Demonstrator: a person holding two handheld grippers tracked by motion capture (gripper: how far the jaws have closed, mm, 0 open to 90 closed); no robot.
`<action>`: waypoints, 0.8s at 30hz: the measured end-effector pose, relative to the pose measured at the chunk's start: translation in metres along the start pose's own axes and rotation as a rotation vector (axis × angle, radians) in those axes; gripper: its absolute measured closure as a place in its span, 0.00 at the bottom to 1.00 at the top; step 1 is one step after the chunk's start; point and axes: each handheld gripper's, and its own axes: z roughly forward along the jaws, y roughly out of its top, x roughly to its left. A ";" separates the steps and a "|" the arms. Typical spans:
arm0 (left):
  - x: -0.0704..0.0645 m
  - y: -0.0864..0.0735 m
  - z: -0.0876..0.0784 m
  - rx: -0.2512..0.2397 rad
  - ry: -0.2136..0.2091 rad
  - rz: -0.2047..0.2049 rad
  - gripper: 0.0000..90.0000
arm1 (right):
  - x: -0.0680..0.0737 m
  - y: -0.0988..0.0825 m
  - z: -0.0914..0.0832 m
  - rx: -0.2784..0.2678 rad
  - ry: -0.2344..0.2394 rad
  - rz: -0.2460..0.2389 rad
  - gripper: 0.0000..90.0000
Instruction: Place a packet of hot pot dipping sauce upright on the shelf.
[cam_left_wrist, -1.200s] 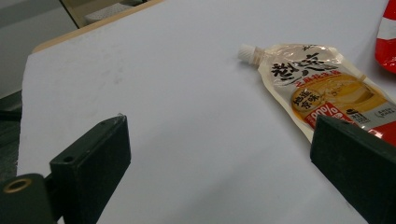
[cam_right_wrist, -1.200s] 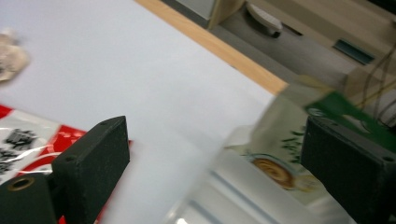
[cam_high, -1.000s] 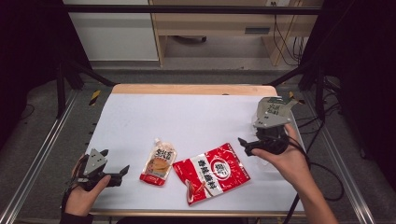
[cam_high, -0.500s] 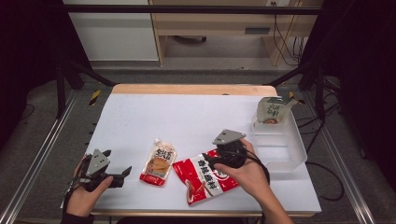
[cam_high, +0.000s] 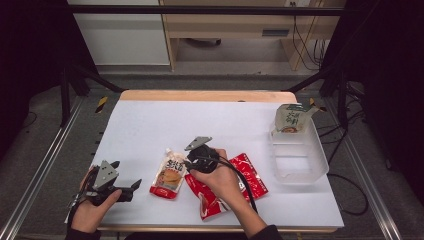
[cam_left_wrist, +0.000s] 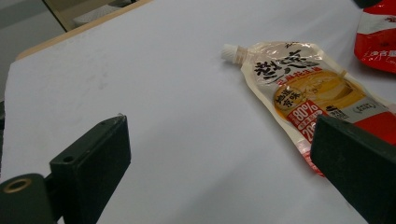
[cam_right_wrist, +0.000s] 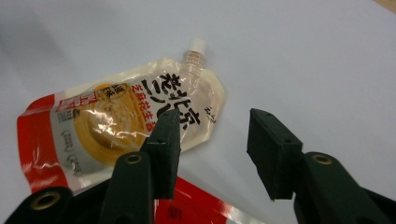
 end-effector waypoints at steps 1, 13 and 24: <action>0.000 0.000 0.000 -0.001 0.001 -0.001 0.06 | 0.001 0.001 0.005 0.007 0.000 0.006 0.63; 0.000 0.000 0.001 0.003 0.003 0.006 0.06 | 0.000 0.004 0.047 0.041 0.002 0.053 0.67; 0.000 0.001 0.001 0.006 0.000 0.008 0.06 | -0.002 0.000 0.064 0.078 0.003 0.083 0.66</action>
